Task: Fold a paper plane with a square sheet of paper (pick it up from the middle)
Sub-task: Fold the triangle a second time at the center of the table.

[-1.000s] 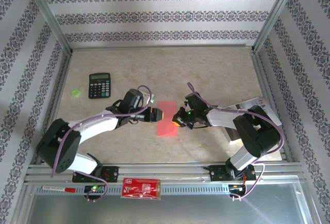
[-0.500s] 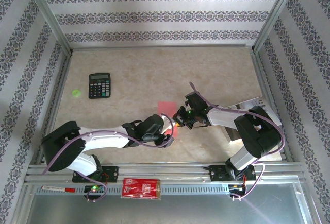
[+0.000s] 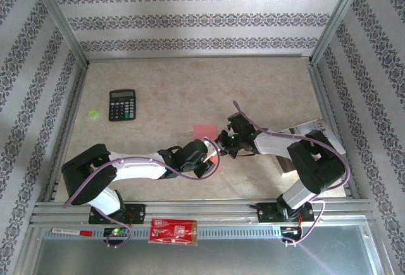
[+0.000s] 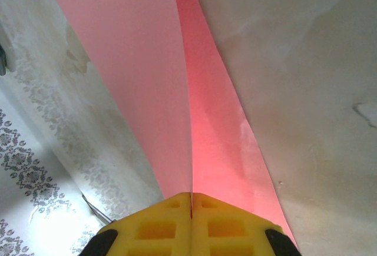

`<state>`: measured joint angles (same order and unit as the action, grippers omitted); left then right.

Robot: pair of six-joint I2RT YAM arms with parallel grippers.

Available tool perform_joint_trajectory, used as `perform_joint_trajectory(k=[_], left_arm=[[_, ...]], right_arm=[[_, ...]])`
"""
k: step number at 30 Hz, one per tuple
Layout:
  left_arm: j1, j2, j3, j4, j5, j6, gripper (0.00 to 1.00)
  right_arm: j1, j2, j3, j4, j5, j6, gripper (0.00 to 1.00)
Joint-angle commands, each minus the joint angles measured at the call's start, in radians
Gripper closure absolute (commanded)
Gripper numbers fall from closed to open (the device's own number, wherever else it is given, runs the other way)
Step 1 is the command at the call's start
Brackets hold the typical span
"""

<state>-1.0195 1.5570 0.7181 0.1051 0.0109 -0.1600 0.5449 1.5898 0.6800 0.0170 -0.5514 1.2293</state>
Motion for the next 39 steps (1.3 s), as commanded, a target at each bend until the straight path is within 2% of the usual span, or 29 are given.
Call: perform_joint_trajectory(k=[1, 5, 13, 15, 22, 25, 28, 35, 37, 39], left_arm=[[-0.010, 0.017, 0.036, 0.032, 0.004, 0.010, 0.70], [-0.010, 0.024, 0.040, 0.030, 0.004, 0.005, 0.82], [-0.005, 0.026, 0.034, 0.035, 0.012, -0.012, 1.00], [0.000, 0.024, 0.034, 0.032, 0.019, -0.015, 1.00], [0.038, 0.002, -0.001, 0.068, 0.106, -0.057, 1.00], [0.060, -0.010, -0.019, 0.090, 0.166, -0.080, 1.00], [0.088, -0.025, -0.044, 0.120, 0.220, -0.107, 1.00], [0.161, -0.023, -0.059, 0.146, 0.325, -0.162, 1.00], [0.173, -0.014, -0.050, 0.143, 0.351, -0.171, 1.00], [0.183, -0.010, -0.048, 0.143, 0.371, -0.180, 1.00]], right_arm=[[-0.008, 0.007, 0.013, -0.011, -0.011, 0.013, 1.00], [-0.008, 0.012, 0.012, -0.011, -0.010, 0.013, 1.00], [-0.012, 0.003, 0.012, -0.012, -0.005, 0.011, 1.00], [-0.015, 0.000, 0.012, -0.017, -0.004, 0.006, 0.99], [-0.075, -0.087, -0.017, -0.070, -0.003, -0.074, 0.75], [-0.135, -0.172, -0.033, -0.152, 0.017, -0.177, 0.65], [-0.171, -0.235, 0.011, -0.308, 0.079, -0.328, 0.56], [-0.180, -0.263, 0.130, -0.518, 0.177, -0.565, 0.33], [-0.178, -0.257, 0.154, -0.545, 0.188, -0.591, 0.22], [-0.175, -0.258, 0.163, -0.552, 0.183, -0.611, 0.05]])
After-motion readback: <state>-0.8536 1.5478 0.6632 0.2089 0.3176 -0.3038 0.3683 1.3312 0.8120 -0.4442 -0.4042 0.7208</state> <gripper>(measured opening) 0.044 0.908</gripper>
